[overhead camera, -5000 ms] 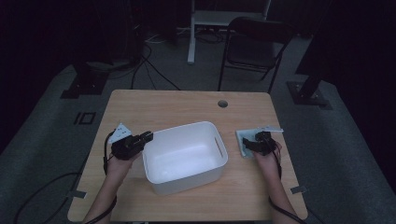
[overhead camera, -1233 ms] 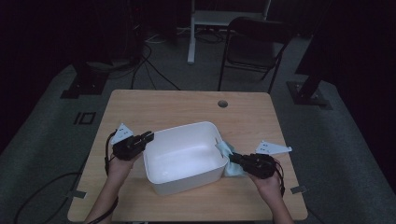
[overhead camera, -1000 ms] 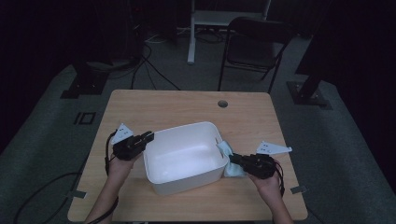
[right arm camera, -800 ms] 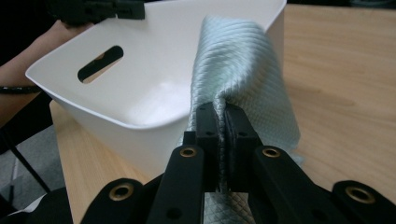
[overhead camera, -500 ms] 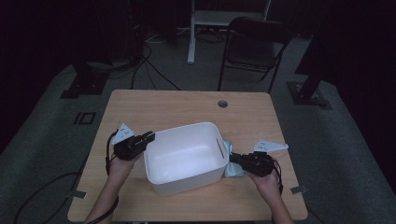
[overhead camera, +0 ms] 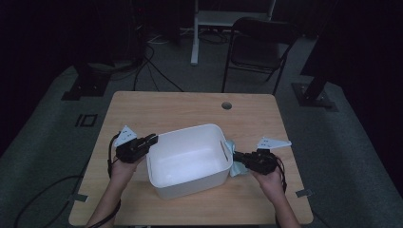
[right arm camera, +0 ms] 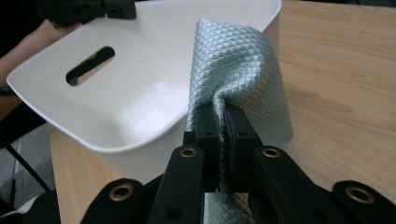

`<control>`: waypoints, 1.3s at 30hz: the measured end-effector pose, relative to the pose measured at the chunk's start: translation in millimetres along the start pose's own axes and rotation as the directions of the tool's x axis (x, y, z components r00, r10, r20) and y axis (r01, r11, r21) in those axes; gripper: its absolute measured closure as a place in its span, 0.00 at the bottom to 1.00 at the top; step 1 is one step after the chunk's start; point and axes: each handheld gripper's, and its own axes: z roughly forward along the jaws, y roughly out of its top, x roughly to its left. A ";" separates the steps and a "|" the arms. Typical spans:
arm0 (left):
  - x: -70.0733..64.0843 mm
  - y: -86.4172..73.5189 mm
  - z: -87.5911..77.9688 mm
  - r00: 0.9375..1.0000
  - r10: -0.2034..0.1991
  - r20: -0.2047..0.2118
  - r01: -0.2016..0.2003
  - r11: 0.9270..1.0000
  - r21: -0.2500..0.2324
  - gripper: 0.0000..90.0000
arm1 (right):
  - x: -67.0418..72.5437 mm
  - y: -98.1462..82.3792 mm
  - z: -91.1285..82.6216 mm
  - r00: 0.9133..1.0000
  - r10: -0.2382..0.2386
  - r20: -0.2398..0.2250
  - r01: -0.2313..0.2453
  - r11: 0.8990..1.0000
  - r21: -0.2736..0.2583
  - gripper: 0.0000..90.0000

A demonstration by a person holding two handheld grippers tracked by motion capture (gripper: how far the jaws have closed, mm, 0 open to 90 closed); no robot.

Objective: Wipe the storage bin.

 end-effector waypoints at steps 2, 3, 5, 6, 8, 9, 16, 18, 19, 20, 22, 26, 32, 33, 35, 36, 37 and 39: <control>-0.1 0.0 0.2 1.000 0.000 0.002 0.000 1.000 0.000 0.89 | -2.4 2.0 -1.4 1.000 0.013 -0.012 -0.013 1.000 -0.024 0.96; -0.4 0.1 0.3 1.000 -0.001 -0.001 0.001 1.000 0.000 0.89 | -3.0 2.7 -0.5 1.000 0.014 -0.016 -0.015 1.000 -0.026 0.96; -0.7 0.0 0.4 1.000 -0.002 -0.002 0.002 1.000 0.000 0.89 | -3.0 2.8 1.4 1.000 0.013 -0.014 -0.013 1.000 -0.020 0.96; -1.0 -0.1 0.4 1.000 -0.005 -0.004 0.005 1.000 -0.001 0.89 | -3.4 2.4 3.2 1.000 0.014 -0.014 -0.015 1.000 -0.020 0.96; -0.9 0.0 0.5 1.000 -0.004 -0.004 0.004 1.000 -0.001 0.89 | -6.7 -0.1 8.5 1.000 0.022 -0.010 -0.022 1.000 -0.008 0.96; -0.8 0.0 0.5 1.000 -0.004 -0.004 0.004 1.000 -0.001 0.89 | -7.9 -1.9 11.6 1.000 0.024 -0.007 -0.024 1.000 0.003 0.96; -0.2 0.1 0.5 1.000 -0.001 0.003 0.001 1.000 -0.001 0.89 | -12.1 5.3 11.7 1.000 0.028 -0.012 -0.028 1.000 -0.004 0.96; -0.8 0.1 0.7 1.000 -0.003 -0.001 0.003 1.000 -0.001 0.89 | -13.5 6.8 12.9 0.999 0.032 -0.017 -0.033 0.999 -0.005 0.96; -0.8 0.0 0.7 1.000 -0.005 -0.001 0.005 1.000 -0.002 0.89 | -14.4 6.4 15.0 0.999 0.033 -0.020 -0.033 0.999 -0.003 0.96; -1.0 0.0 0.7 1.000 -0.006 -0.003 0.006 1.000 -0.002 0.89 | -14.8 5.8 16.4 0.999 0.033 -0.019 -0.033 0.999 0.001 0.96; -1.2 0.1 0.8 1.000 -0.005 -0.005 0.005 1.000 -0.002 0.89 | -16.7 3.6 19.7 0.999 0.047 -0.019 -0.046 0.999 0.006 0.96; -0.7 0.2 0.7 1.000 0.000 0.000 0.000 1.000 -0.001 0.89 | -19.4 3.6 23.5 0.999 0.045 -0.007 -0.045 0.999 0.028 0.96; -1.6 0.5 1.4 1.000 0.002 0.005 -0.002 1.000 0.000 0.89 | -21.4 14.6 19.9 0.999 0.043 -0.006 -0.043 0.999 -0.001 0.96; -1.7 0.5 1.5 1.000 0.001 0.004 -0.001 1.000 0.001 0.89 | -21.9 15.6 21.0 0.999 0.042 -0.007 -0.042 0.999 0.004 0.96; -1.6 0.5 1.5 1.000 0.000 0.003 0.000 1.000 0.002 0.89 | -22.4 14.5 25.2 0.999 0.039 -0.001 -0.039 0.999 0.017 0.96; -1.8 0.6 1.6 1.000 0.000 0.002 0.000 1.000 0.001 0.89 | -23.1 13.4 27.3 0.999 0.040 0.006 -0.041 0.999 0.024 0.96; -1.9 0.6 1.6 1.000 0.001 0.001 -0.001 1.000 0.001 0.89 | -24.1 12.5 28.6 0.999 0.045 0.005 -0.045 0.999 0.026 0.96; -1.7 0.6 1.5 1.000 0.002 0.003 -0.002 1.000 0.001 0.89 | -26.7 11.3 30.9 0.999 0.047 0.006 -0.048 0.998 0.034 0.96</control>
